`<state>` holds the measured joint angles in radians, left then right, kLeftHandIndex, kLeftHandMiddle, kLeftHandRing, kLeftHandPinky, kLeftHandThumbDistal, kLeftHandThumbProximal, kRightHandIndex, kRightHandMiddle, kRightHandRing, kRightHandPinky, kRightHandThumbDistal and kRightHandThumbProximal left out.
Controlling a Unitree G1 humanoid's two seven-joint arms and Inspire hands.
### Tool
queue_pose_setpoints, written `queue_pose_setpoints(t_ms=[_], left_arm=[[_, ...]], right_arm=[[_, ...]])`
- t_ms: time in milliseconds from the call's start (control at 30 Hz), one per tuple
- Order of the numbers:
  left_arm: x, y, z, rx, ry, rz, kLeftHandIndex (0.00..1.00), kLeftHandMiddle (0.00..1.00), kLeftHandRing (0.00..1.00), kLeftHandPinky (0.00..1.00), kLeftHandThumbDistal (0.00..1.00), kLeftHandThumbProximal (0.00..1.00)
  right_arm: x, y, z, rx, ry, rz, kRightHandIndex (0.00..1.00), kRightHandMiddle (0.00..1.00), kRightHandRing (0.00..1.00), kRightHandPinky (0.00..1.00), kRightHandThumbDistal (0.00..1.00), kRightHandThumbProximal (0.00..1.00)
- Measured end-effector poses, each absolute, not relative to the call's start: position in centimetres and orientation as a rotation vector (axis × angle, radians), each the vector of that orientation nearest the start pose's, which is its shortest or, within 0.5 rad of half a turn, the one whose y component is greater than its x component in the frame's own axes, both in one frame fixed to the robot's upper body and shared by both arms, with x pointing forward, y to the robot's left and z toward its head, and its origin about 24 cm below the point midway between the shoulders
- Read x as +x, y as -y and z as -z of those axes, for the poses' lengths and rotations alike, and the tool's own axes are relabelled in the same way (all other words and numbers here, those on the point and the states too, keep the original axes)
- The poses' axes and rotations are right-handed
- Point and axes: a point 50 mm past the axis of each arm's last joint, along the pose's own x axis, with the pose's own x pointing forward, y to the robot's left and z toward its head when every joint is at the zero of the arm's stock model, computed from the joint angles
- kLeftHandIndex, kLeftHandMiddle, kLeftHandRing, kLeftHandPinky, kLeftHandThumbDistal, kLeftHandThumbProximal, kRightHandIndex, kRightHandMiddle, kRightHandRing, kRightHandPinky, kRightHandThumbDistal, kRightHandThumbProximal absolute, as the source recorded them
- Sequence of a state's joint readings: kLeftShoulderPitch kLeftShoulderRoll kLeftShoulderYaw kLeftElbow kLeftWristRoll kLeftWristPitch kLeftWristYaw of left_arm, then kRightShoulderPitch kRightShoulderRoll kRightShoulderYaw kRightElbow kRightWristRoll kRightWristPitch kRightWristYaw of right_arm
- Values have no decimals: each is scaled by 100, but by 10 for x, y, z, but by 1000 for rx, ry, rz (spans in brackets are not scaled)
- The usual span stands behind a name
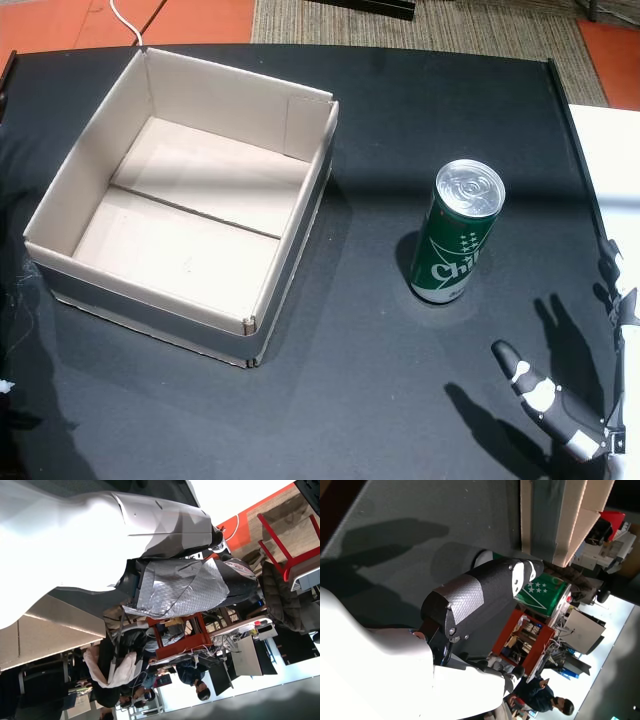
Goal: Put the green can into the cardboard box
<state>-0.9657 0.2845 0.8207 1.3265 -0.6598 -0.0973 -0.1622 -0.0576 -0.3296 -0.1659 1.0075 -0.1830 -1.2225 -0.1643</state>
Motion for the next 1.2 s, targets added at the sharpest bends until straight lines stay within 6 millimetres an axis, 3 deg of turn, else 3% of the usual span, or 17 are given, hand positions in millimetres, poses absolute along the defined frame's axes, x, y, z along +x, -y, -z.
queue_pose_setpoints(t_ms=[133, 500, 700, 1067, 1200], left_arm=[[380, -253, -74, -1092, 24, -382, 63, 62, 69, 90, 0, 97], [380, -253, -74, -1092, 23, -385, 67, 68, 74, 94, 0, 99], [380, -253, -74, -1091, 23, -385, 65, 66, 71, 91, 0, 95], [380, -253, -74, -1091, 23, -385, 63, 66, 72, 91, 0, 95], [380, -254, -74, -1094, 26, -384, 59, 62, 69, 89, 0, 93]], right_arm=[[189, 259, 18, -414, 288, 130, 90, 99, 100, 100, 99, 41], [189, 259, 18, -419, 288, 132, 90, 100, 100, 100, 98, 40], [192, 258, 18, -422, 281, 122, 93, 100, 100, 100, 100, 41], [246, 256, -9, -445, 290, -20, 100, 100, 100, 100, 100, 44], [256, 259, -17, -391, 294, -49, 100, 100, 100, 100, 100, 51]])
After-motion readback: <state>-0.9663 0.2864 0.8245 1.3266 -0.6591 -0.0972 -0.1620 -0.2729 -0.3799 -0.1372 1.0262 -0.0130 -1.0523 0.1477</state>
